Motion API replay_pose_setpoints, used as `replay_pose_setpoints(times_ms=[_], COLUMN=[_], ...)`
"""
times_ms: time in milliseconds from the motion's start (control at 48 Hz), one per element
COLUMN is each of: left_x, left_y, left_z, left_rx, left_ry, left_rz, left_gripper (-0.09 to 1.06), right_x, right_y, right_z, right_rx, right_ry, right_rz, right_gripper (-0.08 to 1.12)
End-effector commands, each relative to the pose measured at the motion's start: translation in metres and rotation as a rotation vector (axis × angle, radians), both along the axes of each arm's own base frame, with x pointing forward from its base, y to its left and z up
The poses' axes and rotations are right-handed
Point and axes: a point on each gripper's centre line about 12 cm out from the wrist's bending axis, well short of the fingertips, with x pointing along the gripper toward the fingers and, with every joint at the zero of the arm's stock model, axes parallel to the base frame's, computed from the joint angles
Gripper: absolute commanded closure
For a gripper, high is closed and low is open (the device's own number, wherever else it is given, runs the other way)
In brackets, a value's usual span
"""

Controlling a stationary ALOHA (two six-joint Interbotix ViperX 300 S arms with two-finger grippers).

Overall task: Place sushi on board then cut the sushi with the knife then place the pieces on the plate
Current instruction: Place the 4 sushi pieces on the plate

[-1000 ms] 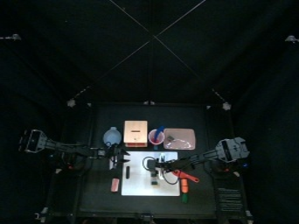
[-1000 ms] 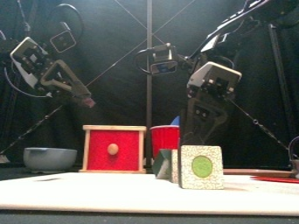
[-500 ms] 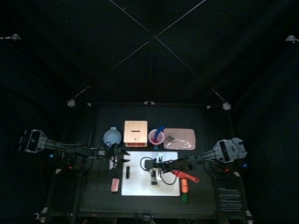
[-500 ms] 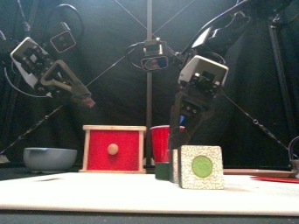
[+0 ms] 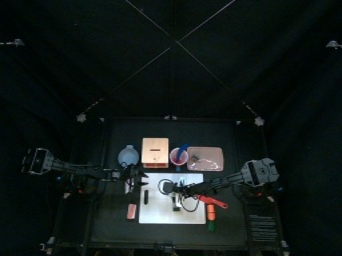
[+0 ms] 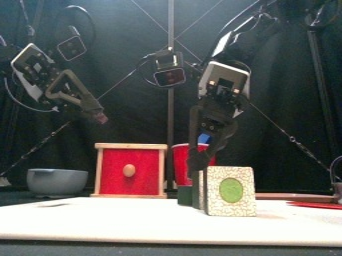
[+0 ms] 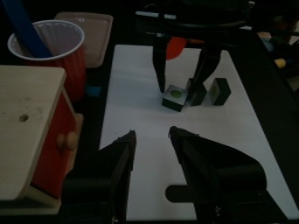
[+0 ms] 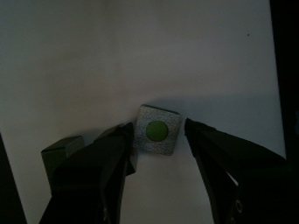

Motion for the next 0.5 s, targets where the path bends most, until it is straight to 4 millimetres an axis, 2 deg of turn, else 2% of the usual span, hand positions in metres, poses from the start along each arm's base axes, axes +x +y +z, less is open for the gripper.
replay_pose_setpoints(times_ms=[21,500], left_x=[0.003,0.002], left_y=[0.001,0.001], left_z=[0.004,0.003], left_rx=[0.0,-0.001], left_ry=[-0.015,-0.012], left_rz=[0.004,0.006], left_gripper=[0.2,0.2], right_x=[0.01,0.009], right_y=[0.001,-0.002], right_z=[0.017,0.004], right_rx=[0.015,0.013], right_ry=[-0.049,0.011], right_rz=[-0.008,-0.032], right_gripper=[0.19,0.19])
